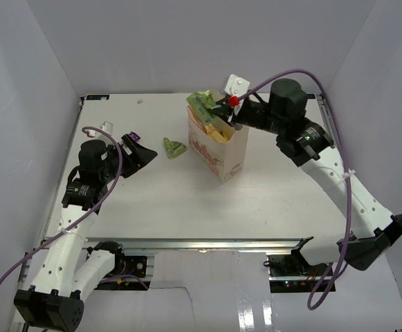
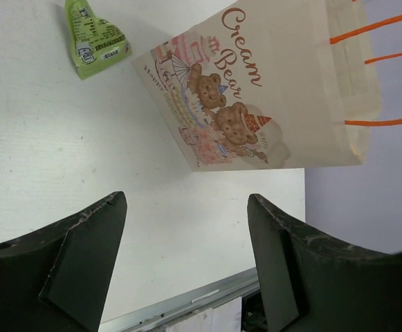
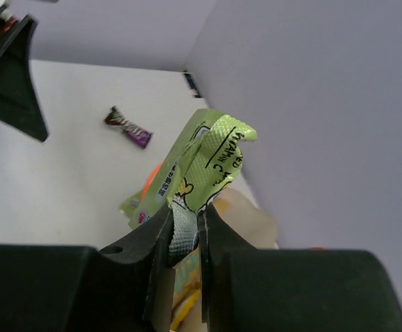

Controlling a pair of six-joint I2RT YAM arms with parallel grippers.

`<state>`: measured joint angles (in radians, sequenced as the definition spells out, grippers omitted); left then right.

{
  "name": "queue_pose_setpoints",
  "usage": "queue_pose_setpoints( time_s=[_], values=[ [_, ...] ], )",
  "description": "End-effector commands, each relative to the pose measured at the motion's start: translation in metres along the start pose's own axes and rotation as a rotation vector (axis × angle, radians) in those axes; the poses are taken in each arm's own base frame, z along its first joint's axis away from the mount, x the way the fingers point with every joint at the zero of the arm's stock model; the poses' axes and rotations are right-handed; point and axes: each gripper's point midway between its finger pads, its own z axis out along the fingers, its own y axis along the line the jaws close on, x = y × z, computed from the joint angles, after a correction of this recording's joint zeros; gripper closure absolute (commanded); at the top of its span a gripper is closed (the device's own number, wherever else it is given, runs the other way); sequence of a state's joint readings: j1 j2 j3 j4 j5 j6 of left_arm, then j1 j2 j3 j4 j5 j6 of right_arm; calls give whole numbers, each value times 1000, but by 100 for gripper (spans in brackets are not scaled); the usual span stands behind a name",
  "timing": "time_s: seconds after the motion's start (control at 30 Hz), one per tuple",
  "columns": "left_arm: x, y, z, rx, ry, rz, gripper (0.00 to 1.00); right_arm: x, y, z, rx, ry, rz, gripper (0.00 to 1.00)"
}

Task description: Place the snacks into the paper bag

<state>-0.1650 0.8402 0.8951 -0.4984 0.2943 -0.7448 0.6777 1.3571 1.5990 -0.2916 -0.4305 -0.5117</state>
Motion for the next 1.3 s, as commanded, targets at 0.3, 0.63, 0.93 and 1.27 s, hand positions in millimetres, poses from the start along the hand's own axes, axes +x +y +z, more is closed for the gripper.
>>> queue_pose_setpoints(
  time_s=[0.3, 0.63, 0.93, 1.27],
  values=[
    [7, 38, 59, -75, 48, -24, 19, 96, -73, -3, 361, 240, 29, 92],
    [16, 96, 132, -280, 159, -53, 21, 102, -58, -15, 294, 252, 48, 33],
    [2, 103, 207, -227, 232, 34, 20, 109, -16, -73, 109, 195, 133, 17],
    [-5, 114, 274, -182, 276, 78, 20, 181, 37, -111, 59, 274, 317, 16]
  ],
)
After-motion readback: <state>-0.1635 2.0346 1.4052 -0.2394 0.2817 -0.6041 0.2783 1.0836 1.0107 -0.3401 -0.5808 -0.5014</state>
